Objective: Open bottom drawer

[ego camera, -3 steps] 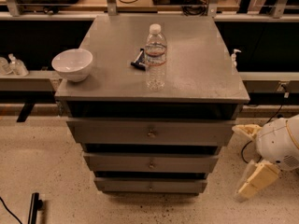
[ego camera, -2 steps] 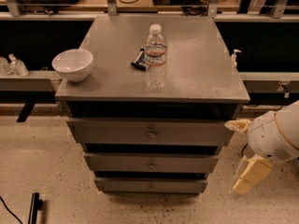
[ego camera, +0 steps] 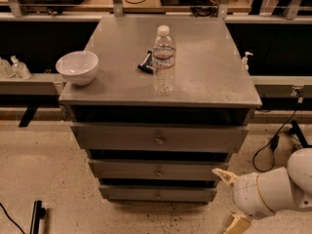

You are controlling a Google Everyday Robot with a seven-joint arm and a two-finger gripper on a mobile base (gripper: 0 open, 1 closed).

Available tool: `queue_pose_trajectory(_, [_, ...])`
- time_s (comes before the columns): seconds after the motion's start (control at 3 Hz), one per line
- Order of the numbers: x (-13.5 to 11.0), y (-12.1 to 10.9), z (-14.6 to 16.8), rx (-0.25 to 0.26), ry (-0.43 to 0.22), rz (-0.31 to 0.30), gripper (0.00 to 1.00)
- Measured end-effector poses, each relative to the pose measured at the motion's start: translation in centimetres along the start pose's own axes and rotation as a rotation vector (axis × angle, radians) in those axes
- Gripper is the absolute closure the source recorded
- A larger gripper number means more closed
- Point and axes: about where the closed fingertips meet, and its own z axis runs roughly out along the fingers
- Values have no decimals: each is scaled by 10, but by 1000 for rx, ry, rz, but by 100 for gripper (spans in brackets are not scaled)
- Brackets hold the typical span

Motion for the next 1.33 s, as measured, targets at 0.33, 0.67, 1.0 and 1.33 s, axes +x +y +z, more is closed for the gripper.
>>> queue_pose_trajectory(0.33, [13,-3,14,42,-79,-108,0])
queue_pose_trajectory(0.67, [15,-1,16,40,-78,-177,0])
queue_pose_trajectory(1.0, [44,-9,54,-4,-18,-125,0])
queue_pose_trajectory(1.33, [102,-38,116,26,-60,-62,0])
